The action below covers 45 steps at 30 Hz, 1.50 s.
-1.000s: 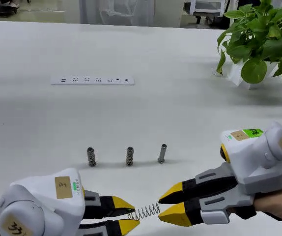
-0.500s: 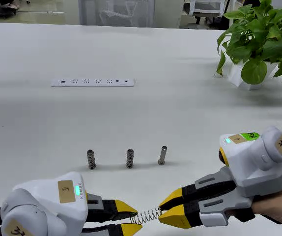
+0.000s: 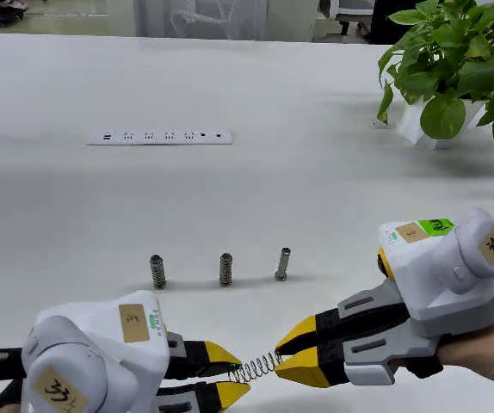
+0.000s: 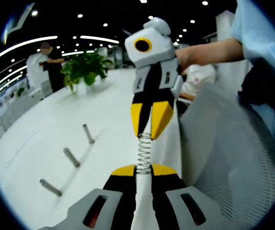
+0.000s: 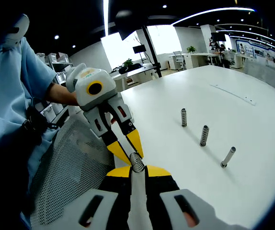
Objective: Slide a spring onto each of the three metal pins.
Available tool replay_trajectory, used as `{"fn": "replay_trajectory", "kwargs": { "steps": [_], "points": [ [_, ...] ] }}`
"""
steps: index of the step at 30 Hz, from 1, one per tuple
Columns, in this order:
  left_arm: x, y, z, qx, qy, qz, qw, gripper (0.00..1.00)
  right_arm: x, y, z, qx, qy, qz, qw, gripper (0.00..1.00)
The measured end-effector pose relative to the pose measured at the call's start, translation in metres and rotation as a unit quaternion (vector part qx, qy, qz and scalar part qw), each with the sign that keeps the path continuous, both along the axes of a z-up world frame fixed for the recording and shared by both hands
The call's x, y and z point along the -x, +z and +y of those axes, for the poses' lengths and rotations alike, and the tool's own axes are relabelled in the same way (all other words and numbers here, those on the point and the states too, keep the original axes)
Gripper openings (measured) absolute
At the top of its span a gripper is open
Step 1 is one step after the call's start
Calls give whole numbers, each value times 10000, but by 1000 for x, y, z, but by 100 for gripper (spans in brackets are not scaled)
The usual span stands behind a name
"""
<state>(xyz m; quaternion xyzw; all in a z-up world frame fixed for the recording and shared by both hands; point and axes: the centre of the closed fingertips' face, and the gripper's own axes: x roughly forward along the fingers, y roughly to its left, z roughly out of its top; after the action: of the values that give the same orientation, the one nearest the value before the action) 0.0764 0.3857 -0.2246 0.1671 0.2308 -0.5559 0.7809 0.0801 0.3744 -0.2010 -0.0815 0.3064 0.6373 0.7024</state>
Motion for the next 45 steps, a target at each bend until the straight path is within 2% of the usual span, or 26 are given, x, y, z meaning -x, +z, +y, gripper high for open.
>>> {"fn": "replay_trajectory", "kwargs": {
  "steps": [13,20,24,28,33,39,41,45],
  "points": [
    [0,-7,-7,-128,3,184,9997,9,1,4,4,328,181,-492,9981,12],
    [1,-9,-9,-160,28,264,9995,9,1,4,6,563,363,-740,9950,12],
    [0,-9,-11,-151,56,327,9993,9,2,6,8,783,544,-969,9907,12],
    [0,-10,-12,-194,10,313,9993,9,2,5,6,929,665,-1057,9878,12],
    [0,-9,-13,-212,-35,236,9995,9,1,4,3,999,714,-1082,9865,12],
    [1,2,-16,-48,-71,101,9999,9,3,8,-1,1077,822,-1132,9843,15],
    [0,4,-17,-11,-72,55,10000,9,2,9,-3,1133,855,-1145,9832,19],
    [-1,5,-19,9,-96,18,10000,9,2,12,-3,1158,915,-1134,9825,19]
  ]
}}
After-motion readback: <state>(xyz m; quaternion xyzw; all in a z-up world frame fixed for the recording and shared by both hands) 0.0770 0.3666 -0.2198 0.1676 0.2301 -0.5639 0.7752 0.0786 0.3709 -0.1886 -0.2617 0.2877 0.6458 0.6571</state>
